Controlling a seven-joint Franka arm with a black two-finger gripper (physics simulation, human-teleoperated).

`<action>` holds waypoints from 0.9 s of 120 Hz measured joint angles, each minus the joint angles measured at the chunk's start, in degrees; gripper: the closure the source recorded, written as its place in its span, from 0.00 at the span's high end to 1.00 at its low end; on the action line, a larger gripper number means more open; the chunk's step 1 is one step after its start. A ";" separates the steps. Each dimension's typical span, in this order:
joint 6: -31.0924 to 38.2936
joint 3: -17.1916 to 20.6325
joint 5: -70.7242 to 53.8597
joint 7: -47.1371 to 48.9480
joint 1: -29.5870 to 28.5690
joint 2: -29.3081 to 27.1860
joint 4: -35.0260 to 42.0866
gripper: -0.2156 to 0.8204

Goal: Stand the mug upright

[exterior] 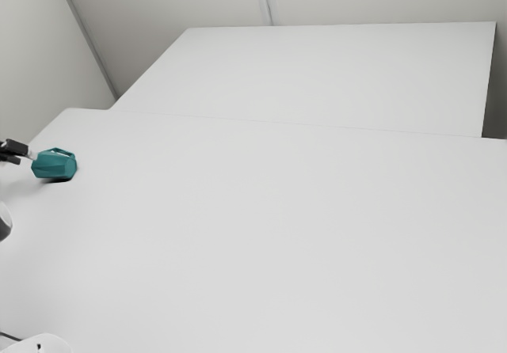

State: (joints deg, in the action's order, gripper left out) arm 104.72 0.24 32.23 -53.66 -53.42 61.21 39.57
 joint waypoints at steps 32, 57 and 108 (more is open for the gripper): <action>-0.68 1.84 3.49 -1.06 -1.71 0.92 0.00 0.79; -1.79 1.92 6.53 -1.74 -2.65 1.56 0.00 0.79; -3.14 3.61 9.87 -3.32 -4.81 2.57 -0.32 0.79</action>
State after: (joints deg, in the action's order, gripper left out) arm 101.58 3.85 42.10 -56.98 -58.23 63.78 39.25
